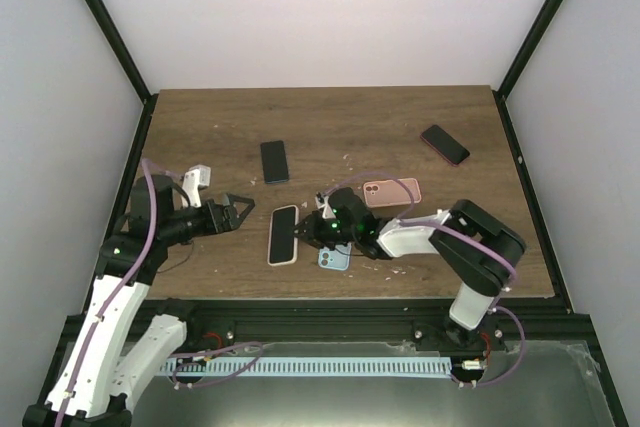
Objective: Put the phone into the phone case
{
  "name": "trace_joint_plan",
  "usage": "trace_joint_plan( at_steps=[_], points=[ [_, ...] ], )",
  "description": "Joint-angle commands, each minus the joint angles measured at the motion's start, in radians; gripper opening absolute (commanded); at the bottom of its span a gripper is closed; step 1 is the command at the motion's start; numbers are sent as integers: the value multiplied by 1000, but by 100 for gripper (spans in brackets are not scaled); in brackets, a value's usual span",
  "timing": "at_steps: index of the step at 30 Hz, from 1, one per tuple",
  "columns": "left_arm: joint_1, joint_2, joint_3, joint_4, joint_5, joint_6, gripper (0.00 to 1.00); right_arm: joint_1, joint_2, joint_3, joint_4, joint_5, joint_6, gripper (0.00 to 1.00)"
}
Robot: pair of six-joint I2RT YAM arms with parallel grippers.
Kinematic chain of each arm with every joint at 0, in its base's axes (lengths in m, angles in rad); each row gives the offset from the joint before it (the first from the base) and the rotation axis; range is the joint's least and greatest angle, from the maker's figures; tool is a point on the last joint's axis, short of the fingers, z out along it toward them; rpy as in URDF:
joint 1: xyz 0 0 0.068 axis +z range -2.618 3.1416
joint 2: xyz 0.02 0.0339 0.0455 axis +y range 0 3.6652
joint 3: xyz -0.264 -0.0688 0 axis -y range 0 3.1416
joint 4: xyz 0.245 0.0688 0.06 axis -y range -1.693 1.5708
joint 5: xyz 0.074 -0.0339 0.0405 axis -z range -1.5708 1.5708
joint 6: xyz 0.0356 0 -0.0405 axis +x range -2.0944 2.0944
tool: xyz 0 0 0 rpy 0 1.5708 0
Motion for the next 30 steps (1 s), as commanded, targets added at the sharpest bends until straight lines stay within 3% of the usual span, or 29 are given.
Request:
trace_joint_plan(
  at_steps=[1,15,22,30],
  points=[
    [2,-22,10,-45,-81,61,100,24,61,102,110,-32,4,11],
    [3,-62,-43,-21,-96,47,98,35,167,117,35,19,13,18],
    [3,-83,-42,-28,-125,43,97,32,128,175,-186,110,-82,37],
    [3,-112,-43,-26,-168,33,97,30,95,313,-431,273,-263,78]
  ],
)
